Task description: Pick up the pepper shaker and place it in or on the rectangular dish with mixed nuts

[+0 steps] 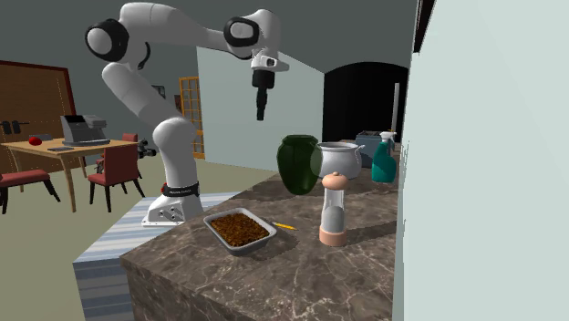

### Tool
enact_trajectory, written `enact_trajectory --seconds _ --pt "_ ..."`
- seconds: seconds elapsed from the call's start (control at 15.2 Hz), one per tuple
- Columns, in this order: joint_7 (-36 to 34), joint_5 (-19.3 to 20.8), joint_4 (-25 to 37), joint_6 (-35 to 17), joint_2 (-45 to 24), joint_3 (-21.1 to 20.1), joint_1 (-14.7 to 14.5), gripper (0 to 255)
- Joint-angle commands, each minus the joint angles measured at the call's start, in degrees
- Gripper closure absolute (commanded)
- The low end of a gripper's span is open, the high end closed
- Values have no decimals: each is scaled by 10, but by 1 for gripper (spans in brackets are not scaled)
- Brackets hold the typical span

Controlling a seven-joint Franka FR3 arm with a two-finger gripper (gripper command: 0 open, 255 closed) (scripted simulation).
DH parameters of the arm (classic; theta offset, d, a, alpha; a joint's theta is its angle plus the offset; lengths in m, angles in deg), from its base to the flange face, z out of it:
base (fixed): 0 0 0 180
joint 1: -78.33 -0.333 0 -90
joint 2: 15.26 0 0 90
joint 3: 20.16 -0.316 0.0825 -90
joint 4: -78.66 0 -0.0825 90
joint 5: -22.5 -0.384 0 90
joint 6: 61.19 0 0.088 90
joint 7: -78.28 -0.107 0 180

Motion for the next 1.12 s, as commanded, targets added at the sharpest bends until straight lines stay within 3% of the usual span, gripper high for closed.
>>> enact_trajectory --seconds 0.0,0.59,1.06 --pt "22 17 3 -27 -22 20 6 0" --pt "115 62 42 -157 -154 108 23 0" --pt "197 48 112 -247 -284 171 27 0"
